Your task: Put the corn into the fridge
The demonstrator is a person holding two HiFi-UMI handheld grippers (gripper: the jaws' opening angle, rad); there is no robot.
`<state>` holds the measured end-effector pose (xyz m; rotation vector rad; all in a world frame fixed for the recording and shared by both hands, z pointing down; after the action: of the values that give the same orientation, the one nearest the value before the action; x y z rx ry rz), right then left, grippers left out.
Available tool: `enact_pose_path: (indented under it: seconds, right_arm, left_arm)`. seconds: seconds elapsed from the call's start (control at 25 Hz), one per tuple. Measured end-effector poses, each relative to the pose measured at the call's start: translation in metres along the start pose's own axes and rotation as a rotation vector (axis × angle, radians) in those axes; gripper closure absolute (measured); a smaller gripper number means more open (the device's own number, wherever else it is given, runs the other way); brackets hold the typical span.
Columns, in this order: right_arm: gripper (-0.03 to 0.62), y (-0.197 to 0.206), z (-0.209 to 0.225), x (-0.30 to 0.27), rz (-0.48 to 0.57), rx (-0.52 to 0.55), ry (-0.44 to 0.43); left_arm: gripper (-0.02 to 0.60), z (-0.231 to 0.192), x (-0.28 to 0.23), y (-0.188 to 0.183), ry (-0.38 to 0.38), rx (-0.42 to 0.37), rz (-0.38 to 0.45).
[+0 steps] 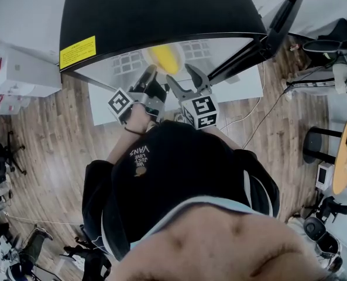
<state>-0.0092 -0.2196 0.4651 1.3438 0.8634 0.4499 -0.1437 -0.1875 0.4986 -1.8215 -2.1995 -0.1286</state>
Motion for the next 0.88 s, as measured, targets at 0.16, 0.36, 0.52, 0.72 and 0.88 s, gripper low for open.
enact_pose_path:
  seconds: [0.16,0.36,0.52,0.72,0.88]
  right_arm:
    - [0.324,-0.001,0.005,-0.006,-0.004,0.002,-0.005]
    - [0.324,-0.003,0.007,-0.012,-0.002,0.003,-0.011]
    - [0.324,-0.003,0.008,-0.018,-0.002,0.01,-0.016]
    - [0.324,-0.005,0.01,-0.024,-0.003,0.012,-0.021]
    - [0.324,-0.008,0.011,-0.028,0.0,0.025,-0.021]
  left_arm:
    - [0.508,-0.003,-0.002,-0.001,-0.003,-0.006,0.009]
    - [0.508,-0.003,-0.002,-0.002,-0.004,-0.005,0.019]
    - [0.508,-0.005,-0.001,-0.003,-0.005,-0.004,0.027]
    - [0.508,-0.008,0.001,-0.004,-0.016,-0.001,0.044]
    - [0.508,-0.006,0.003,-0.005,-0.012,0.001,0.056]
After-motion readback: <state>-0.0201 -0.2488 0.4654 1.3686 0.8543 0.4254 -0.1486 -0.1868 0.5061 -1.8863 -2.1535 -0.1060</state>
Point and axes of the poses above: the fingertips, and each gripper's own axes: x backward along the fingers, z to its right, y out of its underside, the point moved 6 cm from there along x, backward along the fingers, and after that the axes turned 14 degrees about y, right-handed, at the moved point
